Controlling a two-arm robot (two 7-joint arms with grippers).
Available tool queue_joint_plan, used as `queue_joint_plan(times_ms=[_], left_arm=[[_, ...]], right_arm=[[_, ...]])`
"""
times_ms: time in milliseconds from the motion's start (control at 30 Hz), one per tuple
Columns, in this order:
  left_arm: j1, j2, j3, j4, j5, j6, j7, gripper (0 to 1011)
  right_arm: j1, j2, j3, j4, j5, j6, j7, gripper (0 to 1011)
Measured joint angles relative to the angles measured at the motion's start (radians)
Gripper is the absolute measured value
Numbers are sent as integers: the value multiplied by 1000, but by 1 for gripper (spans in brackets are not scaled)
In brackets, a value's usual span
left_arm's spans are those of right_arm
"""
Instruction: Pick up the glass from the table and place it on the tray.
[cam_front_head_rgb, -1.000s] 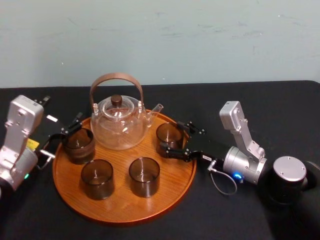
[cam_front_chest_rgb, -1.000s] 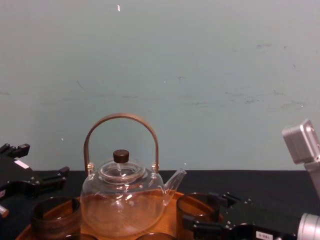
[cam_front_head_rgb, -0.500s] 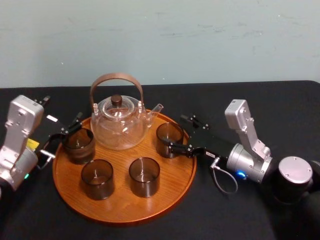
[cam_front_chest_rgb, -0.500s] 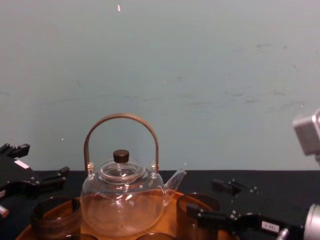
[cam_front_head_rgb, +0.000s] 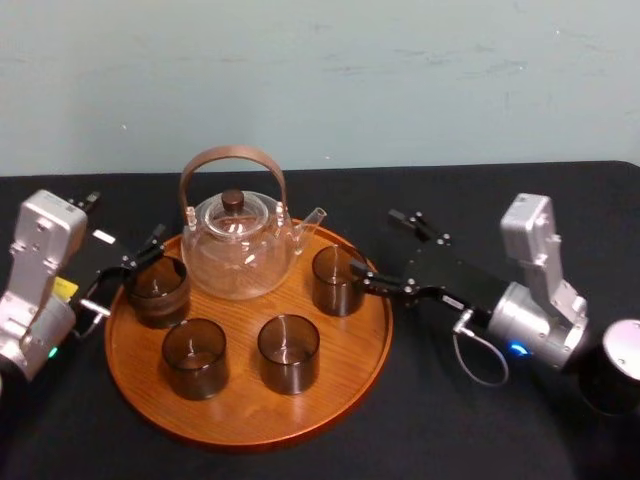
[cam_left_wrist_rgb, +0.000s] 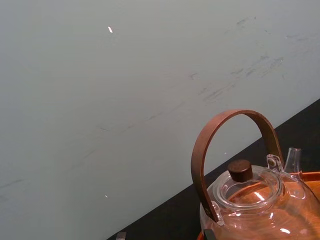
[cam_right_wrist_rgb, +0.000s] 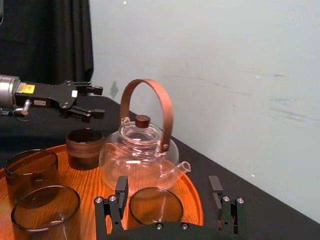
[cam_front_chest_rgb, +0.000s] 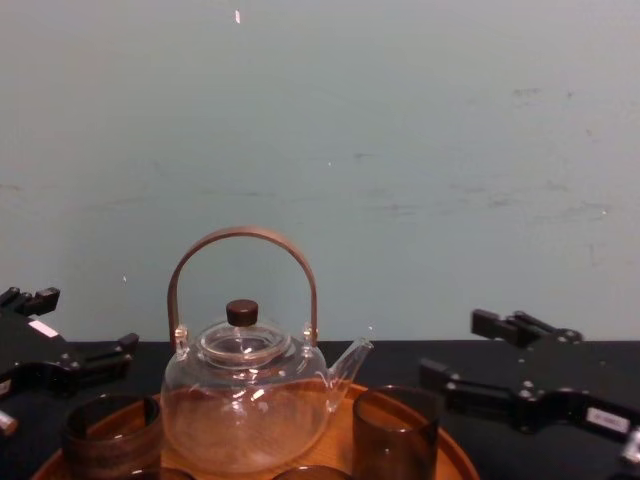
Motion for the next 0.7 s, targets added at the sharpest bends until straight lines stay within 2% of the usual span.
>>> queue_joint_plan(times_ms=[400, 700], left_arm=[[0, 0, 0, 0, 0, 0, 0, 1002], [0, 0, 0, 0, 0, 0, 0, 1002]], right_arm=[[-78, 62, 80, -51, 61, -8, -21, 1002], [-153, 99, 155, -94, 61, -24, -84, 1002]])
